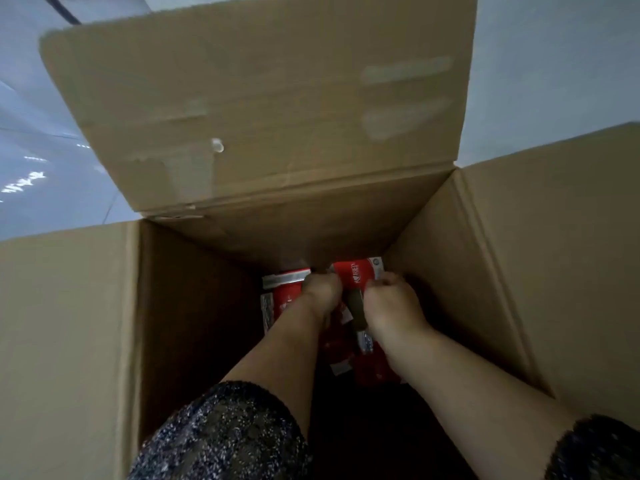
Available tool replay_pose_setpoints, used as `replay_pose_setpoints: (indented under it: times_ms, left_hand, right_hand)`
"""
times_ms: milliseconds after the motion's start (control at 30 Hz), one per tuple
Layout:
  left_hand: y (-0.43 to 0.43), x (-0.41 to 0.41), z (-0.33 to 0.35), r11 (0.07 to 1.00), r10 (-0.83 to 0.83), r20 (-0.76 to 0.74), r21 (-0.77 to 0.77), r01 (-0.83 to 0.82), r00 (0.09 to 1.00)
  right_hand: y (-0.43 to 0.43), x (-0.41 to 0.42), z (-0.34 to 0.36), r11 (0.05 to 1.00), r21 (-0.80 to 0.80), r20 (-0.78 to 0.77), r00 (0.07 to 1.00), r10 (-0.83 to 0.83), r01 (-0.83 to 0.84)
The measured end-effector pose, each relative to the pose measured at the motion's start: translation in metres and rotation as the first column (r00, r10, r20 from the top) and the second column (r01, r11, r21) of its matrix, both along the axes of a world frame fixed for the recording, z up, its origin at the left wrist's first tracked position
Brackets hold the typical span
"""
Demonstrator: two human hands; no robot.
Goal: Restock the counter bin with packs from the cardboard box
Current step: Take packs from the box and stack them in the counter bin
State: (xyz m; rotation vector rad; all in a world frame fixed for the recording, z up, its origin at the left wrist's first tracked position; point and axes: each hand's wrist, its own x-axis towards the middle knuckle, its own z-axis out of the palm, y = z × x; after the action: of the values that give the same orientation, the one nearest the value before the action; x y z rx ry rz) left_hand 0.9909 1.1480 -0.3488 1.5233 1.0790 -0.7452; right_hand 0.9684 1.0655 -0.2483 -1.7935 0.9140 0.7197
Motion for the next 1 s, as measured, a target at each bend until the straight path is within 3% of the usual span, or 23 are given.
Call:
replay_pose_setpoints:
  times_ms: [367,467,533,700,800,1000]
  left_hand:
    - [-0.012,0.017,-0.033,0.964,0.176,-0.025,-0.199,-0.178,0.984]
    - [-0.015,0.012,-0.054,0.985,0.139,0.066,-0.111,-0.131,0.988]
    - [-0.016,0.011,-0.042,0.998,0.037,0.125,0.040,-0.042,0.992]
    - [-0.014,0.013,-0.025,0.970,-0.160,0.079,0.195,0.142,0.984]
    - [-0.008,0.017,-0.013,0.973,-0.135,0.086,0.201,0.115,0.987]
    - [0.021,0.013,0.054,0.993,0.089,0.079,0.075,-0.095,0.993]
  right_hand:
    - [0.001,-0.003,-0.027,0.987,-0.030,-0.006,0.987,-0.159,0.159]
    - [0.001,-0.005,-0.026,0.987,-0.032,0.000,0.988,-0.155,0.155]
    - [0.002,-0.005,-0.026,0.989,-0.036,0.016,0.989,-0.144,0.144]
    - [0.001,-0.006,-0.024,0.993,-0.032,0.010,0.994,-0.109,0.110]
    - [0.002,-0.006,-0.017,0.996,-0.021,0.011,0.996,-0.085,0.085]
    - [0.013,-0.008,0.025,0.995,0.066,0.060,0.995,-0.075,0.071]
